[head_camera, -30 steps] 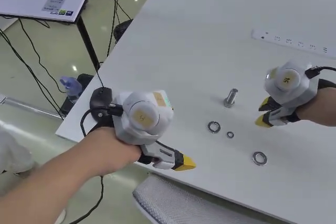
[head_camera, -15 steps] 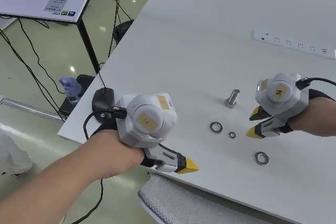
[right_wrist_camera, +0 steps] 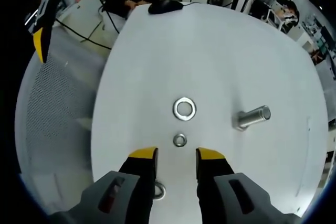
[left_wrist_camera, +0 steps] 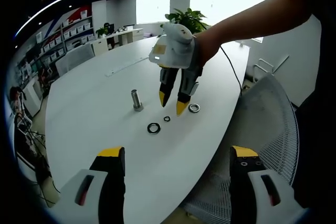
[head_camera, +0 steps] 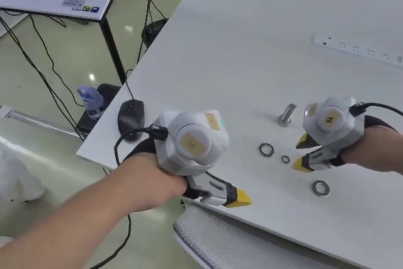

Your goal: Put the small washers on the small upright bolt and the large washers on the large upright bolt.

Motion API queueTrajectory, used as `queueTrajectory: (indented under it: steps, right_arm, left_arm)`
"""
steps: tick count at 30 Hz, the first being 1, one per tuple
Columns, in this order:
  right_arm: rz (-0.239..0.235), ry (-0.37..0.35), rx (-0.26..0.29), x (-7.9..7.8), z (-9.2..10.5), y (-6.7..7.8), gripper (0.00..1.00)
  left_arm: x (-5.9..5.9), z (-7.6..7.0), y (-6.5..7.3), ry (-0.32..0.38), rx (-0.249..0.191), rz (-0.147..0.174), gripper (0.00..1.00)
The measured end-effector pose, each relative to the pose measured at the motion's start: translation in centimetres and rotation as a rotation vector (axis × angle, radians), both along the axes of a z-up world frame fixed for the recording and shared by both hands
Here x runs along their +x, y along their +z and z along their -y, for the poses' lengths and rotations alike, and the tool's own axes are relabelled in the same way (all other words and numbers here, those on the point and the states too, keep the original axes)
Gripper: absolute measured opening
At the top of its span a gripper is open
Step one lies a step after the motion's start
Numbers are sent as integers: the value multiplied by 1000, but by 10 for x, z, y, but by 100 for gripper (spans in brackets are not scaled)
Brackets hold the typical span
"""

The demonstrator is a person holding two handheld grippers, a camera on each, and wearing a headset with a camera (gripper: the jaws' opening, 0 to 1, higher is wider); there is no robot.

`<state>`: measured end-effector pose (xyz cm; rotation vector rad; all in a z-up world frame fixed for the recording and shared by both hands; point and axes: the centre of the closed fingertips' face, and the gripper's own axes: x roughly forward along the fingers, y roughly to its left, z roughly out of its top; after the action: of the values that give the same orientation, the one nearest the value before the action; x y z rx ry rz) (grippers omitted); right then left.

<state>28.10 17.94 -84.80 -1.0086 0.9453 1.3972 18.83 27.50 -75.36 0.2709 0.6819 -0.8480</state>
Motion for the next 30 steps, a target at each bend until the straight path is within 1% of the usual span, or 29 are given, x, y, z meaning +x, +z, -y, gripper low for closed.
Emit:
queueTrajectory:
  steps: [7, 12, 16, 21, 22, 24, 26, 30]
  right_arm:
    - [-6, -16, 11, 2, -4, -11, 30]
    - [-9, -22, 1, 2, -4, -20, 30]
    - [-9, -26, -3, 3, -4, -22, 29]
    - [-12, -30, 0, 5, -6, -22, 29]
    - [-10, -27, -3, 5, -6, -22, 28]
    - [10, -2, -15, 6, -6, -22, 27]
    - [12, 0, -21, 5, -6, -22, 27]
    - [15, 12, -25, 5, -7, -21, 25]
  left_arm:
    - [1, -2, -1, 10, -4, 2, 82]
    - [3, -4, -2, 21, -8, 3, 83]
    - [4, -5, -4, 26, -10, 0, 85]
    - [7, -5, -7, 31, -7, -5, 87]
    - [8, -6, -7, 32, -5, -6, 87]
    - [10, -7, -7, 39, -3, 2, 89]
    - [11, -7, -6, 42, -7, 7, 92]
    - [10, -8, -9, 43, -5, -8, 93]
